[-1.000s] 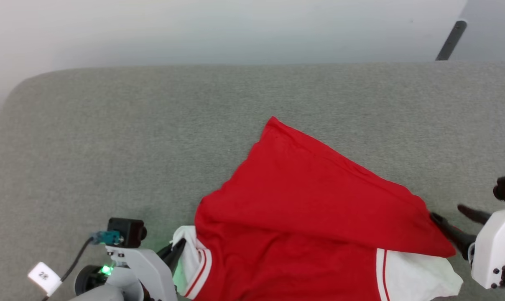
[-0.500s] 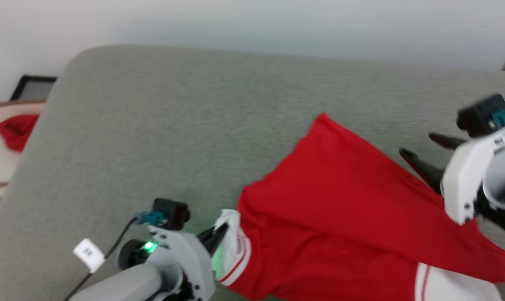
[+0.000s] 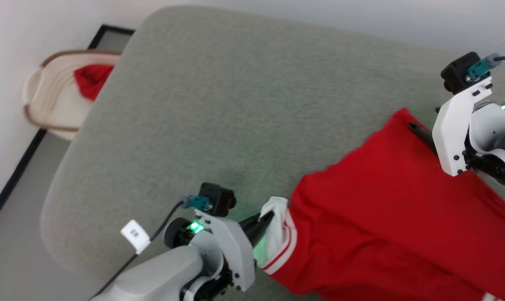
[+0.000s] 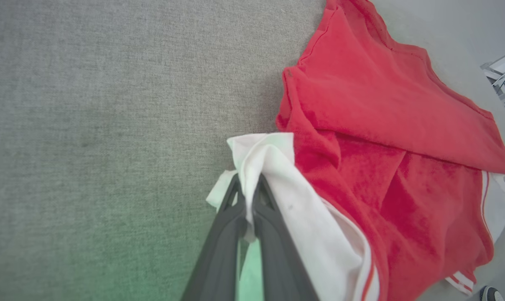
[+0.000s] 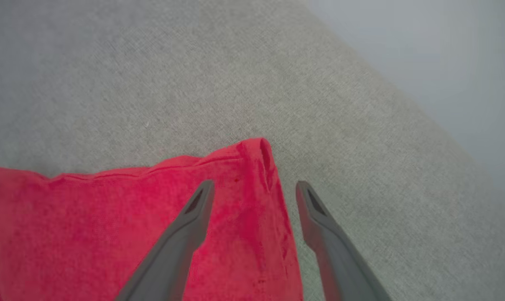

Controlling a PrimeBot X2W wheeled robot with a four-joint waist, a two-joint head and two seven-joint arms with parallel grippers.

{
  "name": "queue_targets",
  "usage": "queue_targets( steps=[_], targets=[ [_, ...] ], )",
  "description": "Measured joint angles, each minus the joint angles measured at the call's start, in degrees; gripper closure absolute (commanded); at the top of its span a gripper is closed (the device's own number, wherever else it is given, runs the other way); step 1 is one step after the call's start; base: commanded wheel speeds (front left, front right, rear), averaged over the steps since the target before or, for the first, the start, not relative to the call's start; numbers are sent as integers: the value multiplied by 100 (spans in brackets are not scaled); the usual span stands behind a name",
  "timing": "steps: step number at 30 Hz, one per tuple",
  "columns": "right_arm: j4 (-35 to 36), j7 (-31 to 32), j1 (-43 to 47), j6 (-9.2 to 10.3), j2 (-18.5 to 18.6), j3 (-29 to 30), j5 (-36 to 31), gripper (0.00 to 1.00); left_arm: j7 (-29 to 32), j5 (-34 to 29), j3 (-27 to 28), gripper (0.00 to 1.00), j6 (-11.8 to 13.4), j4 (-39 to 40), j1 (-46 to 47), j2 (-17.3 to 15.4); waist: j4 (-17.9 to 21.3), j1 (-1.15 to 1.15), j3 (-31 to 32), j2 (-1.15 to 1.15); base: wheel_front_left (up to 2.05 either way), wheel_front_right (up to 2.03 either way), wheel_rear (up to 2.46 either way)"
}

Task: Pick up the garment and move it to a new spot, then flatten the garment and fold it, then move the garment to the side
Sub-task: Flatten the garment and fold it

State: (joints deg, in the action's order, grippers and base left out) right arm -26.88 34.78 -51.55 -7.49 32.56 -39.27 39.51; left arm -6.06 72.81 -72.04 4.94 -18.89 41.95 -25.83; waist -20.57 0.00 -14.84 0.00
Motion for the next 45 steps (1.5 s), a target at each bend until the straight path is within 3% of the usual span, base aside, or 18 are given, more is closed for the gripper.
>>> queue_targets(
  steps=[13, 14, 15, 25, 32, 39, 45],
  targets=[
    [-1468, 659, -812, -4, -58, -1154, 794, 0, -60, -37, -15, 100, -353, -552, 147, 455, -556, 0, -440, 0, 0, 0, 0],
    [-1570, 754, -872, -7, -75, -1165, 887, 76, -60, -37, -13, 100, -381, -578, 155, 477, -577, 0, -456, 0, 0, 0, 0],
    [-1661, 827, -921, -8, -93, -1166, 949, 100, -63, -37, -13, 100, -396, -606, 158, 494, -592, 0, -470, 0, 0, 0, 0],
    [-2295, 812, -1241, -4, -367, -1229, 1062, 100, -29, 4, 26, 100, -486, -745, 178, 414, -462, 0, -432, 0, 0, 0, 0],
    [-2189, 543, -1339, -4, -445, -1336, 1203, 100, 358, -44, 132, 100, -402, -390, 689, -205, -167, 0, -236, 0, 0, 0, 0],
    [-1867, 105, -1667, -4, -297, -1277, 1368, 100, 1136, -291, 285, 100, -291, 37, 1830, -915, 174, 0, 69, 0, 0, 0, 0],
    [-1931, -388, -2041, -4, -249, -1016, 1272, 100, 1812, -382, 480, 100, -371, -102, 2894, -1127, 510, 0, 353, 0, 0, 0, 0]
  ],
)
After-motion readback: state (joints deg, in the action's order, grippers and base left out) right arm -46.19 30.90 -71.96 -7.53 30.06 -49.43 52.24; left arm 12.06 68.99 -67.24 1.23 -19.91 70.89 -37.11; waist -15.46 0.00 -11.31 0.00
